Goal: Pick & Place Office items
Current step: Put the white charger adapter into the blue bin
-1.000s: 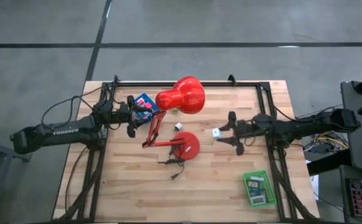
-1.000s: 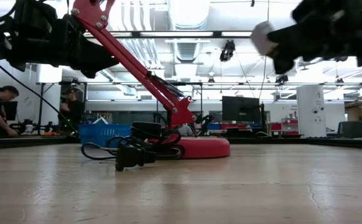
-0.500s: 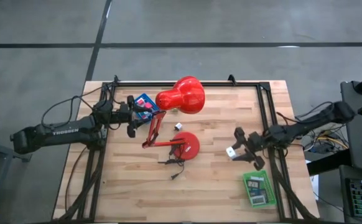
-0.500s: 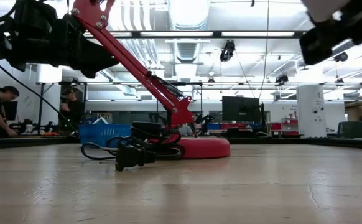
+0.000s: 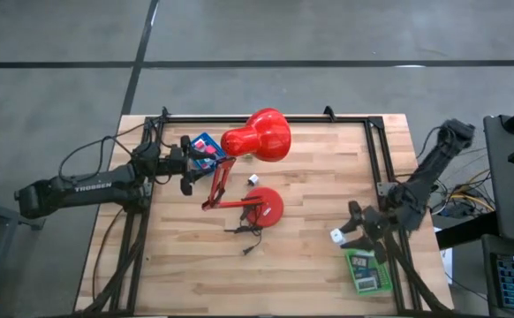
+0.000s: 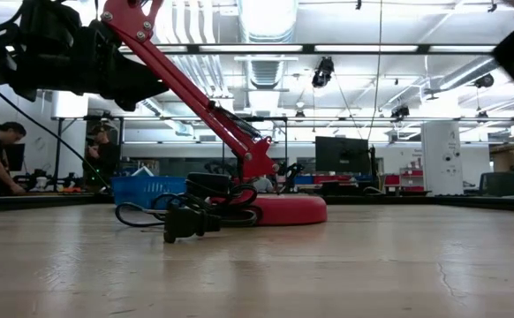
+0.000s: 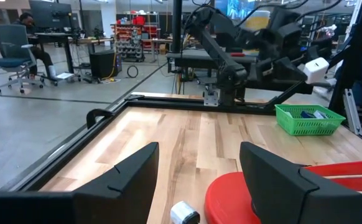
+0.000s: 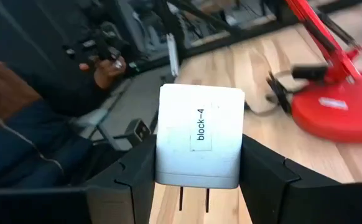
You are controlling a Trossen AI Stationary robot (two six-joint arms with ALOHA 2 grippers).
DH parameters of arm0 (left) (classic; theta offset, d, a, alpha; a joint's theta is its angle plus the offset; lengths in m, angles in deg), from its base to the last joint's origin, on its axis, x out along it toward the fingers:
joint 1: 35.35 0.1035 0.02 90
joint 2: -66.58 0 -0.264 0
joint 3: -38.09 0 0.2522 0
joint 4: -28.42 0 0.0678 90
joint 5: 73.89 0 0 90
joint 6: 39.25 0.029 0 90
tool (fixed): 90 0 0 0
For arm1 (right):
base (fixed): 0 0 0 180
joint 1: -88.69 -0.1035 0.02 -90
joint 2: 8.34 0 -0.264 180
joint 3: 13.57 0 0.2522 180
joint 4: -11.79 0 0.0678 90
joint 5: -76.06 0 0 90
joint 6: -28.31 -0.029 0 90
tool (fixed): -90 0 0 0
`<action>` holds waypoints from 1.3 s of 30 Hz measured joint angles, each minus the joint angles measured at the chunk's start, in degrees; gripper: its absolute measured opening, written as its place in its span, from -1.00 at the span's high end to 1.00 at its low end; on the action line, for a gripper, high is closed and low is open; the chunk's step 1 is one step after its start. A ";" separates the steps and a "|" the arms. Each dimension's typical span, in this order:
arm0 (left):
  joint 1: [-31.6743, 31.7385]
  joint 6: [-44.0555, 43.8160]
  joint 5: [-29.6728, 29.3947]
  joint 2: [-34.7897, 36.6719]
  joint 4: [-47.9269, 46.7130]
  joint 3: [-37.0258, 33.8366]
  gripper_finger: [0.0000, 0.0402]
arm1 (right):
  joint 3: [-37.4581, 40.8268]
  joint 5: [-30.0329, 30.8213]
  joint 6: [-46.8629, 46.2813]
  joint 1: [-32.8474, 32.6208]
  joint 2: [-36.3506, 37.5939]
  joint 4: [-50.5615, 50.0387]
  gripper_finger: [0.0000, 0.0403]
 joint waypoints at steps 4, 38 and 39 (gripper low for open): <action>-0.02 0.00 0.00 0.00 0.00 0.00 -0.14 | -8.30 10.20 -12.38 -9.25 -2.61 -17.08 0.14; -0.17 0.00 0.02 0.00 0.04 0.00 -0.14 | -30.27 -16.39 -68.18 -16.44 -38.14 -53.68 0.14; -0.17 0.00 0.02 0.00 0.02 0.00 -0.14 | -30.24 -17.00 -68.21 -16.41 -38.17 -53.72 0.14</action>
